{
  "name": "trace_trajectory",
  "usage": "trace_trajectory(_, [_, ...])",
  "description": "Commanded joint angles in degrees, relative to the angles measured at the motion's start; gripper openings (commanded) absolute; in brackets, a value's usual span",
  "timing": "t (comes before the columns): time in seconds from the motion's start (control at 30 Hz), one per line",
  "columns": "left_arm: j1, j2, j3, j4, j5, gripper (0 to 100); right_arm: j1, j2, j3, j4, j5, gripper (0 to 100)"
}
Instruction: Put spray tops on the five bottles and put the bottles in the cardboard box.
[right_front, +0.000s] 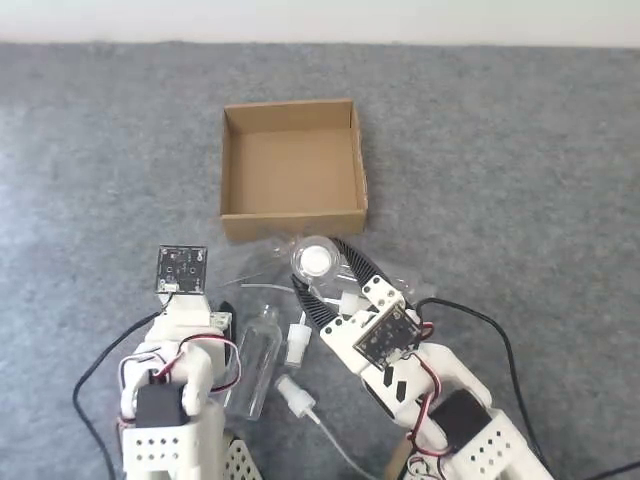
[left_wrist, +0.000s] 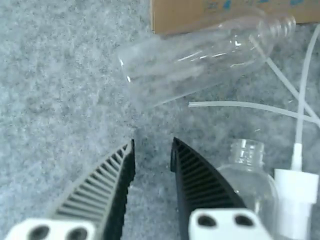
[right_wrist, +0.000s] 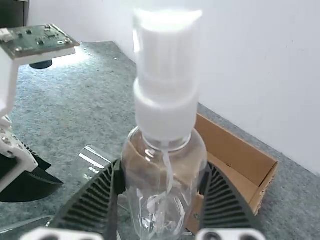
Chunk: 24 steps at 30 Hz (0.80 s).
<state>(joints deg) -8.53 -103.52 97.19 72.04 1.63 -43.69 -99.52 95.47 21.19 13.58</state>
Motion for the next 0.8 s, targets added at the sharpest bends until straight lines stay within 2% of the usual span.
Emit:
trace_trajectory(0.0, [-0.1,-0.7,-0.7,0.3,-0.2,11,0.7,-1.2,1.1,0.1,0.2,6.9])
trace_trajectory(0.43, [-0.1,-0.7,-0.7,0.3,-0.2,11,0.7,-1.2,1.1,0.2,0.3,6.9])
trace_trajectory(0.57, [-0.1,-0.7,-0.7,0.3,-0.2,11,2.7,-1.0,-0.8,2.6,0.2,6.9])
trace_trajectory(0.77, [-0.1,-0.7,-0.7,0.3,-0.2,11,3.4,-1.2,-3.3,6.0,-3.3,6.9])
